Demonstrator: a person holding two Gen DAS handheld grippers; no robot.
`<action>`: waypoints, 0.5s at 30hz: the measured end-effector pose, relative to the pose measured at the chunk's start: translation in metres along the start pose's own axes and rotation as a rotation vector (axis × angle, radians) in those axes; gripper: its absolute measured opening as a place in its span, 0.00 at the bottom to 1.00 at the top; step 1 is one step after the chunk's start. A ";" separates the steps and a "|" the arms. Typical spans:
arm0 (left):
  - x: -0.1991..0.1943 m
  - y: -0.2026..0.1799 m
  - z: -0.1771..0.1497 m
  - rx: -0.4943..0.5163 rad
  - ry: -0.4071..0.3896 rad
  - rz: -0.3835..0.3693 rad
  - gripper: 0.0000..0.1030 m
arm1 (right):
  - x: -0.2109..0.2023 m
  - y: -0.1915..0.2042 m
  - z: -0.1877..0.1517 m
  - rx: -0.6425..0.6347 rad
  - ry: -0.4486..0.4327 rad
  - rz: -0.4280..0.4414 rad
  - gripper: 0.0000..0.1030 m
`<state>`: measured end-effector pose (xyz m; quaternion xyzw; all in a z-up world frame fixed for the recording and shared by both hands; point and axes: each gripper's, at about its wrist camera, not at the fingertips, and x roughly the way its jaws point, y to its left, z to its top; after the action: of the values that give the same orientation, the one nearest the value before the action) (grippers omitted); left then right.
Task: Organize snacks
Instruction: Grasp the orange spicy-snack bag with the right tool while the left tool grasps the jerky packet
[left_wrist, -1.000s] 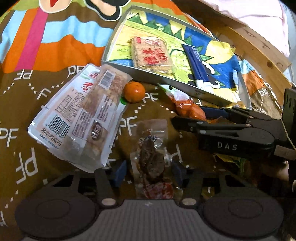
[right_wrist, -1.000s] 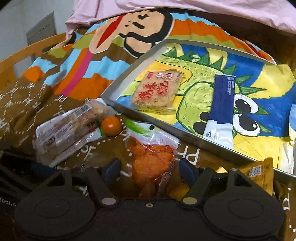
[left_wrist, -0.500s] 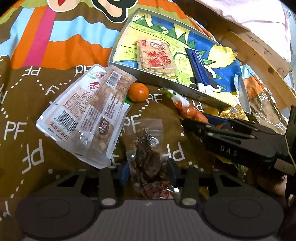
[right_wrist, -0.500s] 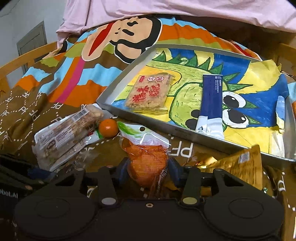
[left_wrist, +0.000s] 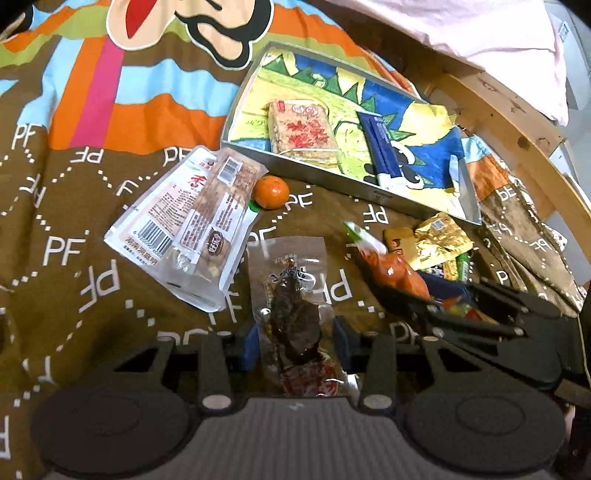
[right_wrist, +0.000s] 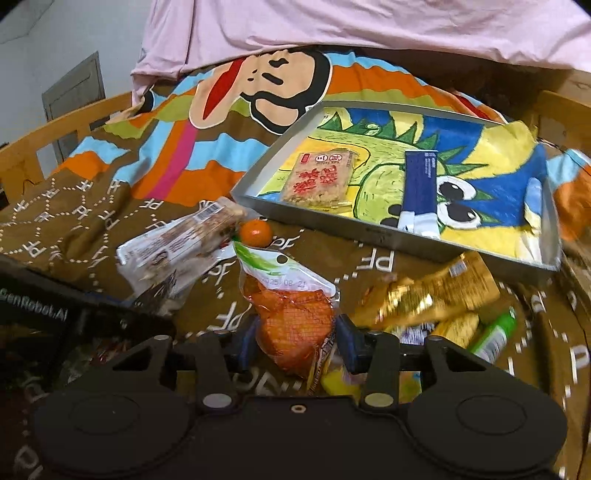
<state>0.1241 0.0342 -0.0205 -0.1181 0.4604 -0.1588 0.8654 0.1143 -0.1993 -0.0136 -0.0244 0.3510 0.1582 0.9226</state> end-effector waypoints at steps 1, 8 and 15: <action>-0.004 -0.001 -0.001 0.006 -0.011 0.002 0.44 | -0.006 0.001 -0.002 0.004 -0.008 0.000 0.44; -0.025 -0.012 -0.002 0.012 -0.067 -0.007 0.44 | -0.033 0.006 -0.008 0.010 -0.053 -0.028 0.44; -0.039 -0.025 -0.001 0.033 -0.121 -0.017 0.44 | -0.057 0.007 -0.005 0.012 -0.114 -0.050 0.45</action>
<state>0.0987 0.0259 0.0176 -0.1171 0.4036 -0.1663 0.8920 0.0687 -0.2090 0.0205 -0.0186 0.2981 0.1341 0.9449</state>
